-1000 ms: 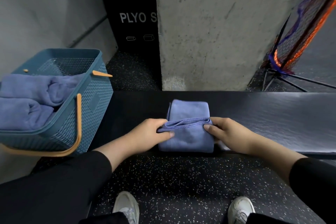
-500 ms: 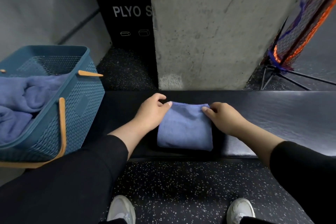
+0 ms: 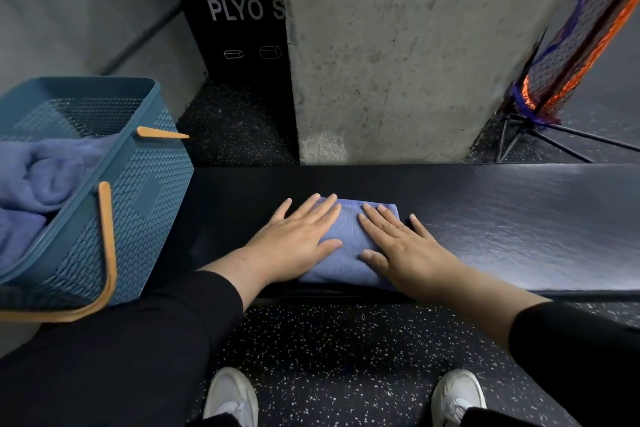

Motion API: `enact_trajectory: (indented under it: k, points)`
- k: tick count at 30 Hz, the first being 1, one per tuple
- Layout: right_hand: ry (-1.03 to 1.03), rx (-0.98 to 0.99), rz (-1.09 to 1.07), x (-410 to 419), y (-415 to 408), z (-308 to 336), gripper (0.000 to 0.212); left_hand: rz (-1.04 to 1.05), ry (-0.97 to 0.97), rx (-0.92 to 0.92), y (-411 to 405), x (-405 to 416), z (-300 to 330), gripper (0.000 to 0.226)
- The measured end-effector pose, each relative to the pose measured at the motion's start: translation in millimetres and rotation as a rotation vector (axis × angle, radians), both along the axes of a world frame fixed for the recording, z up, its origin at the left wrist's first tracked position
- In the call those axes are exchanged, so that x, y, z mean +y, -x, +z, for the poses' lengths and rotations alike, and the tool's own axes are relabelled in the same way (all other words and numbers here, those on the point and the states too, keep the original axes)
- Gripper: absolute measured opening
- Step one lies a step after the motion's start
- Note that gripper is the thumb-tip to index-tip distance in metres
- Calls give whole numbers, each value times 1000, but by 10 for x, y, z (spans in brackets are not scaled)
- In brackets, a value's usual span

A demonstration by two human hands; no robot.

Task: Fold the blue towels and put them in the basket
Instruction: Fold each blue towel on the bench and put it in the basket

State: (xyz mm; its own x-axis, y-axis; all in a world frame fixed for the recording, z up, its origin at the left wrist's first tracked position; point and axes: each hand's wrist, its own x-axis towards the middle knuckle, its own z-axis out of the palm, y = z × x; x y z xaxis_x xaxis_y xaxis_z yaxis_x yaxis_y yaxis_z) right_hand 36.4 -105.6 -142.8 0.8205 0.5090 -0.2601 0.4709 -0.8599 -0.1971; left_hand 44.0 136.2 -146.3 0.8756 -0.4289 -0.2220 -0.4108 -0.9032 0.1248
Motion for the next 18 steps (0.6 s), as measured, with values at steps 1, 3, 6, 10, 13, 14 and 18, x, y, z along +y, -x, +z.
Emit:
enact_trajectory:
  k: [1, 3, 6, 10, 13, 14, 18]
  points:
    - [4, 12, 3, -32, -19, 26, 76, 11, -2, 14, 1, 30, -1, 72]
    - [-2, 34, 25, -126, -58, 58, 83, 22, -11, 24, 8, 67, 5, 72]
    - [-106, -40, 90, -308, -75, 59, 92, 35, 28, -45, 44, 108, 23, 70]
    - [-263, -289, 266, -432, 44, -2, 72, -62, 199, -233, 162, 229, 87, 72]
    - [-211, -286, 259, -388, 153, -114, 78, -135, 184, -194, 267, 250, 86, 75]
    - [-218, -287, 236, -373, 162, -133, 71, -148, 137, -155, 297, 228, 79, 79]
    - [-246, -331, 173, -280, 116, -12, 41, -125, 89, -146, 347, 148, 54, 88]
